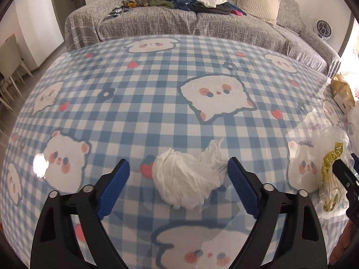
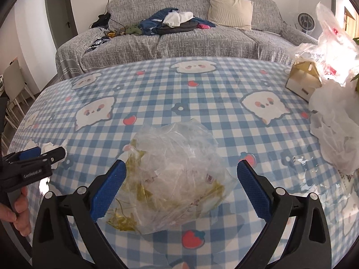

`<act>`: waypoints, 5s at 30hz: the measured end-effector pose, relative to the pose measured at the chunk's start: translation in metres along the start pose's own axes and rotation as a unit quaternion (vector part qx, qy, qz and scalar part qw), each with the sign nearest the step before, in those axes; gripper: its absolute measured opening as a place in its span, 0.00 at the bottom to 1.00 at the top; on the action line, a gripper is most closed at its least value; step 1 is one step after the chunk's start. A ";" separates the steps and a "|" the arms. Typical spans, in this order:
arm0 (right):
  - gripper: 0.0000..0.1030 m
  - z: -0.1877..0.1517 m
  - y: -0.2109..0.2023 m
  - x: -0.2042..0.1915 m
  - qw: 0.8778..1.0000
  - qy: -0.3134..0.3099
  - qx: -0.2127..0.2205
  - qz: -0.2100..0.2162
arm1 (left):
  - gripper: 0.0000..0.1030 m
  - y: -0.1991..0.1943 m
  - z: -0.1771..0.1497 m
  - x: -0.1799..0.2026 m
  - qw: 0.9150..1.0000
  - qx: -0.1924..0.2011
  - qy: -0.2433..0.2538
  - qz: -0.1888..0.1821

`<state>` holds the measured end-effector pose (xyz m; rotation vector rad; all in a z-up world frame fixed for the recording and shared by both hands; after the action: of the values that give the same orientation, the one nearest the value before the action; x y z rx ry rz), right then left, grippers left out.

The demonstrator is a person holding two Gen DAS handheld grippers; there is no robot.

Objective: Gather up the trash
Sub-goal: 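Grasp the white tissue with the left tool while the right tool grasps the clear plastic bag, then carry the tissue and plastic bag with both tools over the bin, then open the left tool to drop the white tissue into the bin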

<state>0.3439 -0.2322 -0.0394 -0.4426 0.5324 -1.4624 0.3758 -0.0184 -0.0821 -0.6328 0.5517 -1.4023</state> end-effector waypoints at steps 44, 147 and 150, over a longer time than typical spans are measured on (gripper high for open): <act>0.42 -0.001 -0.001 -0.001 1.000 -0.009 -0.012 -0.013 | 0.14 -0.027 -0.001 0.013 1.000 0.006 0.004 -0.001; 0.42 -0.262 -0.243 0.032 0.999 0.012 -0.030 -0.004 | 0.15 -0.232 -0.326 0.054 0.996 -0.034 0.024 -0.075; 0.42 -0.276 -0.237 0.038 0.999 0.016 -0.040 -0.007 | 0.15 -0.222 -0.337 0.055 0.996 -0.042 0.019 -0.073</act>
<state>-0.0083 -0.2757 -0.1266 -0.4866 0.6167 -1.4670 -0.0108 -0.1118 -0.1694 -0.7281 0.6073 -1.5359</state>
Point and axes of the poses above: each gripper's, at about its wrist camera, not at the fingertips, and y roughly the way its jaws point, x to its right, z to its top, the point moved 4 cm from there along y, roughly the way its jaws point, and after that the axes turned 14 degrees about x, right-handed, at the moved point
